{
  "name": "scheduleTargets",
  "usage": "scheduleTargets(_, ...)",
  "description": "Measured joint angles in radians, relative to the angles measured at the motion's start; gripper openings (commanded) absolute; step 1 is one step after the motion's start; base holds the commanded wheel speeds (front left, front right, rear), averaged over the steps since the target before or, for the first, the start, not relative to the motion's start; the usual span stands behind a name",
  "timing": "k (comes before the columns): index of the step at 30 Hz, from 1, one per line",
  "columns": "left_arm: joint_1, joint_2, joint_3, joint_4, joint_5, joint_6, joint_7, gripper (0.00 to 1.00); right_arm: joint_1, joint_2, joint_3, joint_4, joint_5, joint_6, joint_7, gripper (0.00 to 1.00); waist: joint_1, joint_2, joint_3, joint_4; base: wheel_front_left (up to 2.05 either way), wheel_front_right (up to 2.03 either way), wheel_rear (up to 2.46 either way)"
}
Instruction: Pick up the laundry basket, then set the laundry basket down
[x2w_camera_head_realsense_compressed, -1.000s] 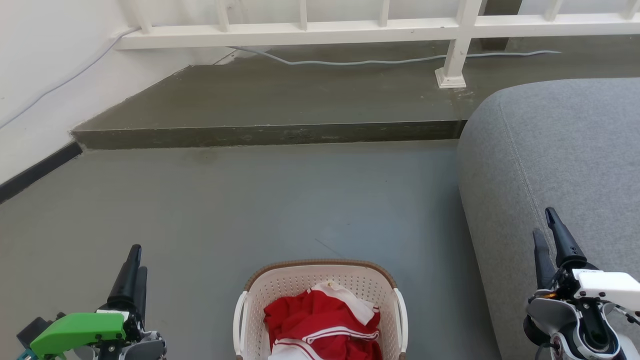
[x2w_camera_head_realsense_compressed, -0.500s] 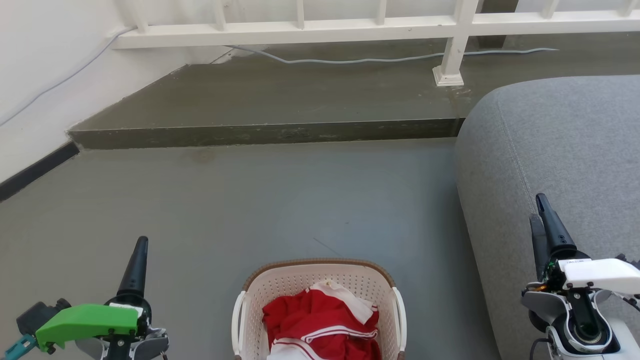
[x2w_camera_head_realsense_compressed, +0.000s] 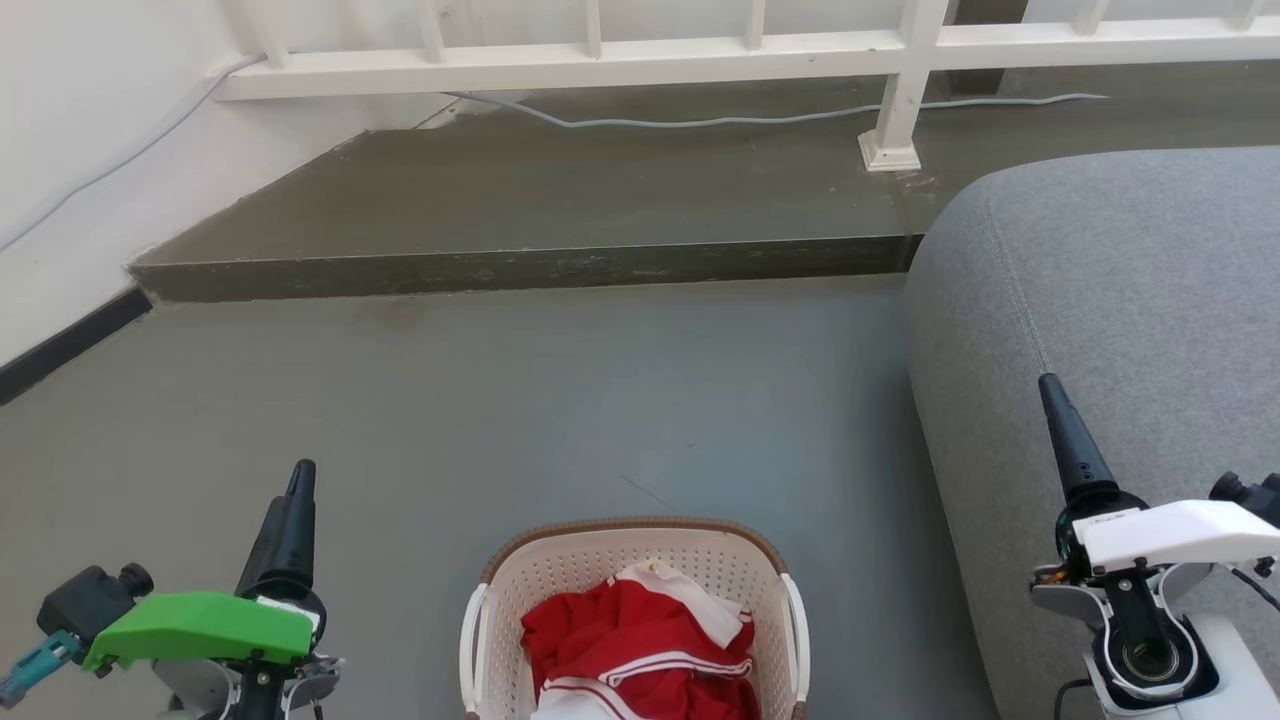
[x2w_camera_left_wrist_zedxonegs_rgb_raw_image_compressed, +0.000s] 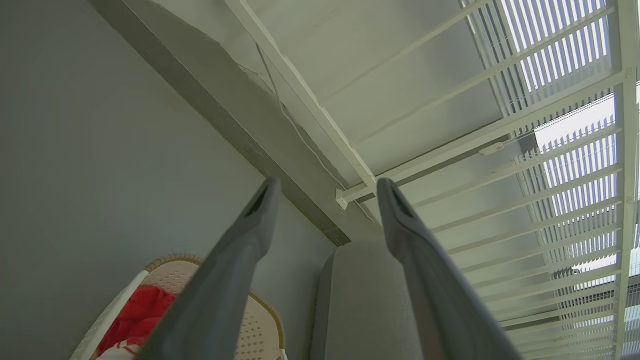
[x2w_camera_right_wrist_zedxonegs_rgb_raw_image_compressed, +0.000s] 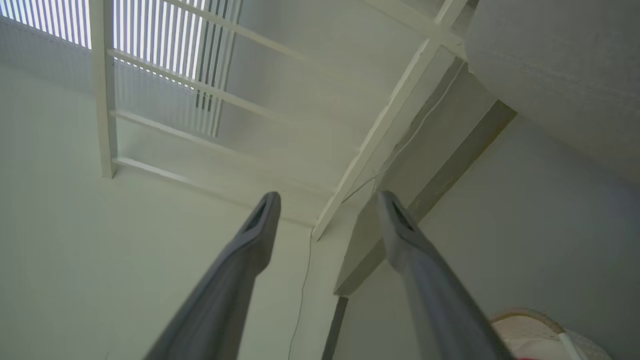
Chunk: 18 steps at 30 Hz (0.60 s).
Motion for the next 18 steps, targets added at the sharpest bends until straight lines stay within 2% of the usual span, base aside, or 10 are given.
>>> scheduleTargets(4,-0.001,0.021,-0.023,0.000,0.077,0.008,-0.015,1.00,-0.004,-0.022,0.023,0.000,-0.080,0.000,-0.014,1.00,0.0000,0.0000,0.000,-0.003,0.00,0.00,0.00)
scheduleTargets(10,-0.002,0.023,-0.039,-0.007,0.178,0.026,-0.034,1.00,-0.015,-0.034,0.049,0.000,-0.195,-0.001,-0.028,1.00,0.0000,0.0000,0.001,-0.007,0.00,0.00,0.00)
scheduleTargets(18,-0.022,0.023,-0.059,-0.024,0.307,0.044,-0.061,1.00,-0.021,-0.035,0.076,-0.004,-0.315,-0.030,-0.058,1.00,0.0000,0.0000,0.003,-0.011,0.00,0.00,0.00)
